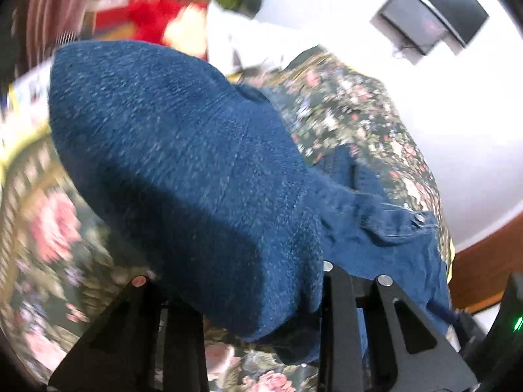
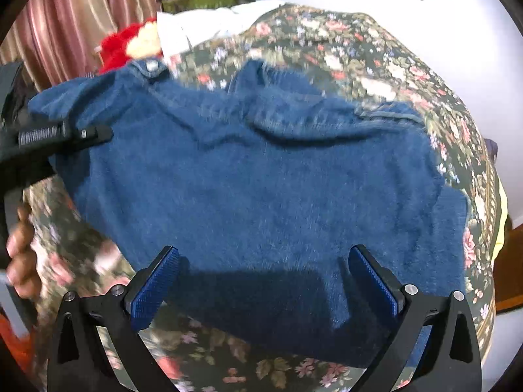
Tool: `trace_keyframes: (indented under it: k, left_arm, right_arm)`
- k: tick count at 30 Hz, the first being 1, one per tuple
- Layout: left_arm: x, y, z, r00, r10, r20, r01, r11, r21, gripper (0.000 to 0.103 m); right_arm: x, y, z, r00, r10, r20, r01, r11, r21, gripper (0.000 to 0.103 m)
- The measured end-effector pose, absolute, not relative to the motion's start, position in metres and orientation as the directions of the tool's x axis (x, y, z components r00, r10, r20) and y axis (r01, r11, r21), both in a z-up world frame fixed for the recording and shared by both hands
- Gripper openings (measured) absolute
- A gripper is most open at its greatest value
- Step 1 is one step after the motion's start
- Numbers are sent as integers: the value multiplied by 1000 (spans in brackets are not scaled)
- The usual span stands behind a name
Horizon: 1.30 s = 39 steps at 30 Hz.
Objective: Fold large clothes
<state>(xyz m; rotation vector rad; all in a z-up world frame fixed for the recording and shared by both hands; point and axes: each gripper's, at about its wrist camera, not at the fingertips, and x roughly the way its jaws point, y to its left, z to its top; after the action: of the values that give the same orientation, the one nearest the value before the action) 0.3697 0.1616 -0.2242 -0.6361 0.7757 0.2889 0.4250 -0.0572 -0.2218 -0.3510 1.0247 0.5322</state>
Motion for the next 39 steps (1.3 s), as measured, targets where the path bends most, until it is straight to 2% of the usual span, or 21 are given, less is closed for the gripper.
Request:
trace_keyframes:
  k: [5,13,16,19,24,29,32,35,38,39]
  left_arm:
    - [354,151,-187,718,141,-681,-441,849,-290,29]
    - [334,150,-193,697,253,-671,-424,900,-101,29]
    - [330,139,-189,713,264,-649,-394,917,-59,29]
    - [337,124,-173,746,257,-614,-346,938,-28,29]
    - [355,77,-144,808,207,-552,-227,973,33,28]
    - [366,2,-125,862,111,-494,-61,991,117,28]
    - [370,-42,-134,856,21,-517,70,985,155,28]
    - [380,-82,-165,782,-70,-619,218,961,168,28]
    - [386,-105,-205,663,-109,-741,315,938,144,29]
    - [384,-108,-215,643,-109,-758,328,933,145,30]
  right_arm:
    - [429,-40,-206,379,374,-846,-570,815,105,103]
    - [422,24,-272,159,362,-919,-620,761,193,103]
    - [419,30,-275,136,351,-927,-640,745,188,103]
    - [427,10,-261,54,413,-909,-608,735,298,101]
    - [436,-86,-212,156,509,-846,-459,796,394,101]
    - [432,-193,-170,337,417,-844,-311,896,318,101]
    - [418,-241,-158,398,368,-841,-247,925,288,101]
    - [403,-278,-153,422,362,-831,-195,932,306,101]
    - [385,-302,-152,441,358,-823,-157,934,322,101]
    - [384,-305,-153,444,359,-821,-152,933,326,101]
